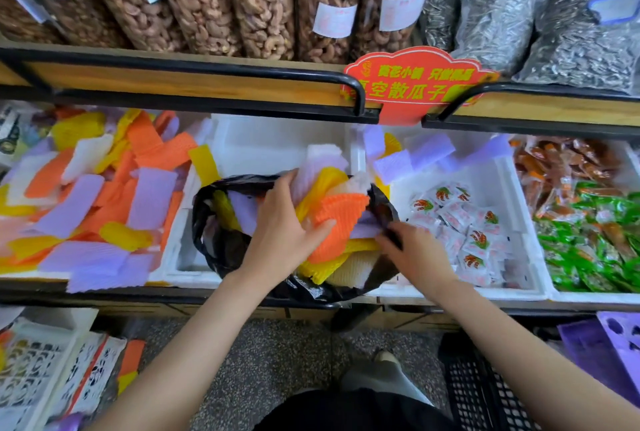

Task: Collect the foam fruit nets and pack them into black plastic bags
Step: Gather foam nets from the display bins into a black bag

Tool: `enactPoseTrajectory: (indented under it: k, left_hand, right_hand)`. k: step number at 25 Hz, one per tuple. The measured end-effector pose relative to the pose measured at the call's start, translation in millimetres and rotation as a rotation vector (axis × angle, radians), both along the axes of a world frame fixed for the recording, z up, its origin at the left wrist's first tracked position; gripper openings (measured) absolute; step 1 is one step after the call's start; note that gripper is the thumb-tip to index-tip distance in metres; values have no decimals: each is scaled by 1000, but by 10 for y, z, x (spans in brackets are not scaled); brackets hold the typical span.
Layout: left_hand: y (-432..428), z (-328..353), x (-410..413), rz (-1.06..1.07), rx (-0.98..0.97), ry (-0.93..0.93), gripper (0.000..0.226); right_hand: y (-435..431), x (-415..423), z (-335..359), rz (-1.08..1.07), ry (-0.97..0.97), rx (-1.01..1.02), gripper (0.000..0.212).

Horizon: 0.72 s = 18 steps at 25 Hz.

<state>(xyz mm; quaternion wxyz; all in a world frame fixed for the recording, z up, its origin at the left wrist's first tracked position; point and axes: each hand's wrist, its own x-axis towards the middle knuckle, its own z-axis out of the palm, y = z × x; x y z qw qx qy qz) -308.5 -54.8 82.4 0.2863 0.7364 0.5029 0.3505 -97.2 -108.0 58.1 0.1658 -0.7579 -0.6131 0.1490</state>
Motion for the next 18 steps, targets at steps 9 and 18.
enactPoseTrajectory:
  k: [9, 18]
  left_hand:
    - [277, -463, -51, -150, 96, 961, 73]
    - [257, -713, 94, 126, 428, 697, 63]
  right_hand:
    - [153, -124, 841, -52, 662, 242, 10]
    - [142, -326, 977, 24, 771, 249, 12]
